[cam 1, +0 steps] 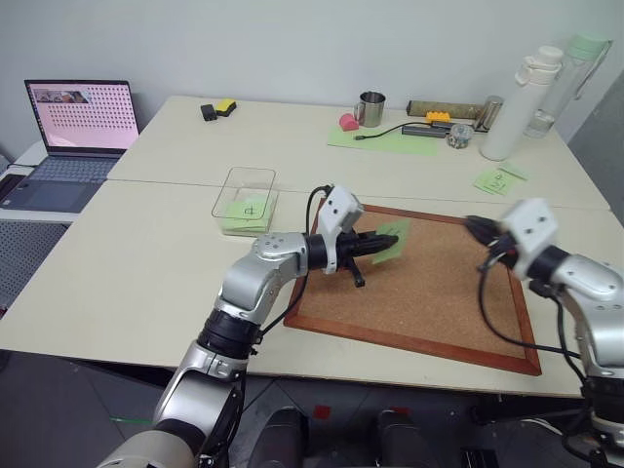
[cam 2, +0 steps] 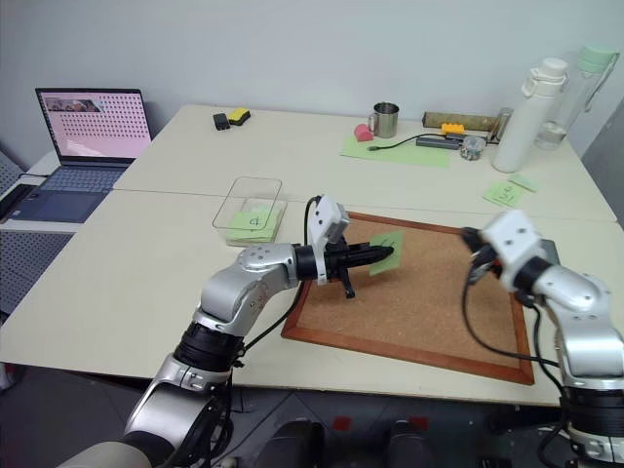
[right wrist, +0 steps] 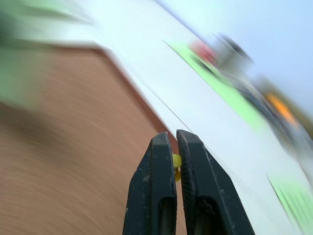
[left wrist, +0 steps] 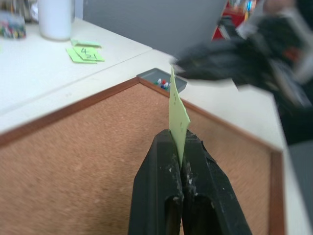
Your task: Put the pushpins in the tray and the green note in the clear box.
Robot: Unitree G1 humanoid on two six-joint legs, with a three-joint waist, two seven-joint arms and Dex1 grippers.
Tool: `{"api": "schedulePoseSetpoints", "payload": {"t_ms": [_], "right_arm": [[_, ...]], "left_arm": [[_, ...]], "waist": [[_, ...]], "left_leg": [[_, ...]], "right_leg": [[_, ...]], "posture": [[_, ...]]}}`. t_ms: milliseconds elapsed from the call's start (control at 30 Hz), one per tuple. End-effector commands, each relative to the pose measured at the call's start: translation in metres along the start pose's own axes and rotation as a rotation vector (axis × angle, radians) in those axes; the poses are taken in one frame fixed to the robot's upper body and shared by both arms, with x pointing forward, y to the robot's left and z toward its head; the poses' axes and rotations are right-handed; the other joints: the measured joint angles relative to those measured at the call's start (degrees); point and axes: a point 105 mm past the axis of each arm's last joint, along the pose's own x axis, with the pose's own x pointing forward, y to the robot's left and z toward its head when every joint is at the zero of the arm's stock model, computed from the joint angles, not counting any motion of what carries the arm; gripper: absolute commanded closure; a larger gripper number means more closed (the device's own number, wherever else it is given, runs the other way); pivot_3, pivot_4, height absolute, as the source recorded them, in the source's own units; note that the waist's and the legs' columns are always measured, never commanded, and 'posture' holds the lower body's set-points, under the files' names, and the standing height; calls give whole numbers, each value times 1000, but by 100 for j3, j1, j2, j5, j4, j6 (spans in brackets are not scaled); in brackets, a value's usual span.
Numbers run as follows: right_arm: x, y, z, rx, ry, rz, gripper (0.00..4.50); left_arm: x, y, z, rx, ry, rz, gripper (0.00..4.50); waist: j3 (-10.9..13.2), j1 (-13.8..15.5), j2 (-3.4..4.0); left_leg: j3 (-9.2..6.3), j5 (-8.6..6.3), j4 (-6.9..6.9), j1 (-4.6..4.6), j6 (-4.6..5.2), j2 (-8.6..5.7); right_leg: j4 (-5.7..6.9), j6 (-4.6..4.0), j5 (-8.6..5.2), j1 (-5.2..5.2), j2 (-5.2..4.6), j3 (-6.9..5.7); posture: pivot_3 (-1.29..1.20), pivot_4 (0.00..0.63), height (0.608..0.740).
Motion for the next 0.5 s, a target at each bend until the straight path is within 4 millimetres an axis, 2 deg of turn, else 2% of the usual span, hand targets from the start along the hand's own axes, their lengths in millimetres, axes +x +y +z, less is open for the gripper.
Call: {"api": "schedulePoseSetpoints", "payload": {"t_ms": [33, 200, 500], "right_arm": [[-11, -37, -21, 198, 53, -178, 4500], [-6, -67, -42, 378, 92, -267, 4500], [16, -84, -63, 519, 113, -281, 4500]], "left_arm": [[15, -22, 16, 221, -39, -69, 4470], [29, -21, 22, 298, -67, -37, 4470], [31, -20, 20, 291, -75, -14, 4470]], "waist": [[-1, -2, 1], [-3, -94, 13], [-5, -105, 17]], "left_leg": [[2, 0, -1, 0, 0, 1], [10, 0, -3, 5, 2, 6], [12, 0, -4, 3, 4, 2]], "right_leg": [[0, -1, 0, -1, 0, 2], [4, -3, -1, -4, 9, 9], [2, 3, -1, -3, 12, 9]], "posture": [[0, 150, 740], [0, 150, 740], [0, 150, 740]]}}
